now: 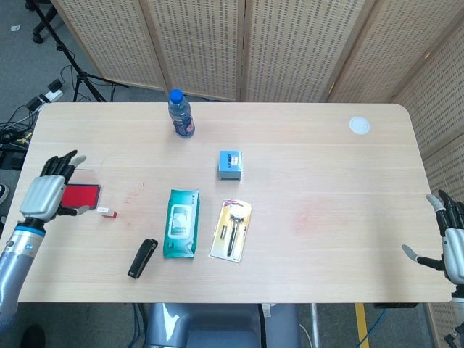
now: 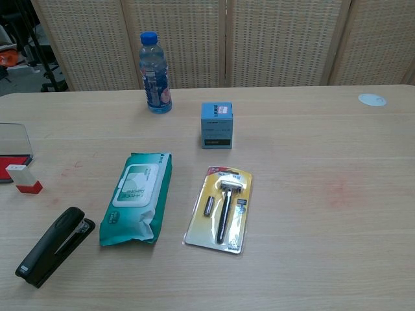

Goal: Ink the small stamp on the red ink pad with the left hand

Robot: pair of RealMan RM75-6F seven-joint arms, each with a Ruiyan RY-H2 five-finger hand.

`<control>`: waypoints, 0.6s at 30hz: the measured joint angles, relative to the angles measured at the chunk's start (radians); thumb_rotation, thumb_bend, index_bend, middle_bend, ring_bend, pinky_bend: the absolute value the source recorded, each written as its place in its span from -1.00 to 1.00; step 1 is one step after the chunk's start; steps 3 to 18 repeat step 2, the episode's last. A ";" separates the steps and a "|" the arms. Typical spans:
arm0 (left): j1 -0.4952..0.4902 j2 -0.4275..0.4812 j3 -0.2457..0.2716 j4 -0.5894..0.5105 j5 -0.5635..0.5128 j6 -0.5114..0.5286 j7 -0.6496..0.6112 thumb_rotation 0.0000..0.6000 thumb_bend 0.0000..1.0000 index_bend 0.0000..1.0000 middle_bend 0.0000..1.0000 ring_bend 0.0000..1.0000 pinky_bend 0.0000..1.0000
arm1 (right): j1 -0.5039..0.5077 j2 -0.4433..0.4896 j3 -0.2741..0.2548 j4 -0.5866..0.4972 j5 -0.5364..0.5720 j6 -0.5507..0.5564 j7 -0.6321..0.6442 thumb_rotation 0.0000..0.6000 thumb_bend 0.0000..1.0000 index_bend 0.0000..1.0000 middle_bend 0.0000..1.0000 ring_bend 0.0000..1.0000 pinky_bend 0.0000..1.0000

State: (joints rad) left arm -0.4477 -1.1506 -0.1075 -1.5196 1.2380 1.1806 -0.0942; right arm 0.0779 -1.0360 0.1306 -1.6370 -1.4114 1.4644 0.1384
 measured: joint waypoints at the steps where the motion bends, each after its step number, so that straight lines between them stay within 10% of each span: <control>1: 0.020 -0.006 0.001 0.006 0.010 0.040 -0.008 1.00 -0.88 -1.00 -1.00 -1.00 -1.00 | 0.000 -0.001 0.000 0.001 -0.001 0.000 0.000 1.00 -1.00 -1.00 -1.00 -1.00 -1.00; 18: 0.047 -0.017 0.001 0.015 0.021 0.091 -0.020 1.00 -0.87 -1.00 -1.00 -1.00 -1.00 | 0.000 -0.001 0.000 0.001 -0.001 0.000 -0.001 1.00 -1.00 -1.00 -1.00 -1.00 -1.00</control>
